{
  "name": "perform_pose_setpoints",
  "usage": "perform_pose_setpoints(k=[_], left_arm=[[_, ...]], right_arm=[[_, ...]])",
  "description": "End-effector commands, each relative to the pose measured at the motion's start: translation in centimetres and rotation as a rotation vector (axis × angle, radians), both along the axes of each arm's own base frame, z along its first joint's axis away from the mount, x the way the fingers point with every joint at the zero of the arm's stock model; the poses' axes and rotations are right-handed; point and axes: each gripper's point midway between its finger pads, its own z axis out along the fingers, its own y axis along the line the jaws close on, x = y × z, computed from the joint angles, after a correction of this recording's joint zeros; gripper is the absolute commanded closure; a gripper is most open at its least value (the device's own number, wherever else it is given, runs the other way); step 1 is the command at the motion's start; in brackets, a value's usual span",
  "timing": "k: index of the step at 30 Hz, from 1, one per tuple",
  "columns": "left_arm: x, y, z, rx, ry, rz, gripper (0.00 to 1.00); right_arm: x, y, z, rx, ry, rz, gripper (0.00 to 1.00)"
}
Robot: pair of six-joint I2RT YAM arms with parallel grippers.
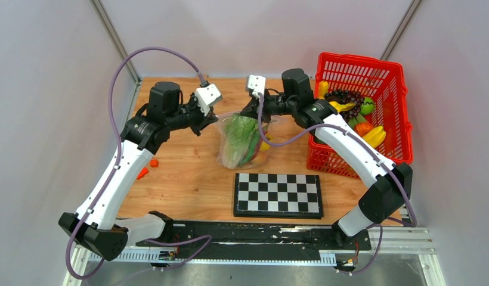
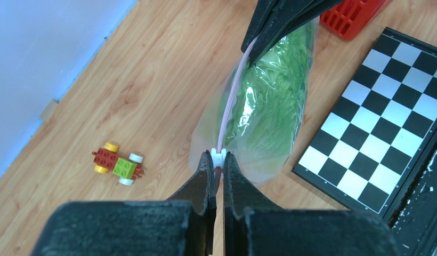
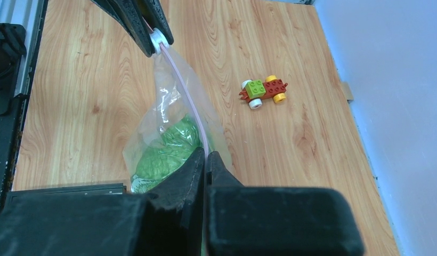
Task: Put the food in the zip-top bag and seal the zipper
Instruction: Zip the zipper food storage bag at the center of the board, then place the zipper food storage bag at the center of the board.
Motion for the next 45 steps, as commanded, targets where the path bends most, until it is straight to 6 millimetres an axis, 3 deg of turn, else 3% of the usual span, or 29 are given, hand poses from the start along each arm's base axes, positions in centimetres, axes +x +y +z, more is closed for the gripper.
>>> perform_pose_setpoints(k=[1, 4, 9, 13, 16, 22, 31, 35, 38, 39, 42, 45], left_arm=[[-0.6, -0.7, 3.0, -0.101, -0.07, -0.03, 1.0], [-0.7, -1.1, 3.3, -0.13, -0.082, -0.045, 1.0], [-1.3, -1.9, 3.6, -0.153, -0.07, -0.1, 1.0], [-1.9, -2.5, 3.8, -0.168, -0.063, -0.152, 1.0], [-2.0, -2.6, 4.0, -0.174, -0.067, -0.155, 1.0], [-1.7, -1.9, 3.9, -0.153, -0.079, -0.118, 1.0], [-0.7, 1.1, 2.7, -0.05, -0.071, 0.052, 1.0], [-0.5, 1.6, 3.0, -0.05, -0.09, 0.078, 1.0], [-0.2, 0.8, 3.7, -0.099, -0.097, 0.062, 1.0], [0.1, 0.6, 3.9, -0.115, -0.096, 0.067, 0.96], [1.2, 0.5, 4.9, -0.173, -0.124, 0.115, 0.52], [2.0, 0.8, 5.8, -0.229, -0.141, 0.182, 0.21]], right_arm=[[-0.7, -0.8, 2.5, 0.046, -0.06, 0.023, 1.0], [-1.0, -0.6, 2.4, 0.047, -0.053, 0.044, 0.98], [-1.9, 0.3, 2.5, 0.054, -0.014, 0.112, 0.62], [-2.2, 1.5, 2.3, 0.041, -0.006, 0.147, 0.59], [-2.1, 1.9, 1.8, 0.021, -0.001, 0.149, 0.66], [-1.5, 1.4, 1.2, -0.005, -0.015, 0.108, 0.99], [2.8, -0.7, 2.7, 0.014, -0.077, -0.152, 1.0], [2.8, -0.7, 3.3, 0.037, -0.072, -0.15, 1.0], [1.9, -0.1, 3.7, 0.058, -0.072, -0.086, 1.0], [1.7, 0.0, 3.8, 0.066, -0.069, -0.076, 1.0], [2.9, -0.4, 5.0, 0.08, -0.093, -0.147, 1.0], [5.0, -1.1, 6.1, 0.073, -0.125, -0.221, 1.0]])
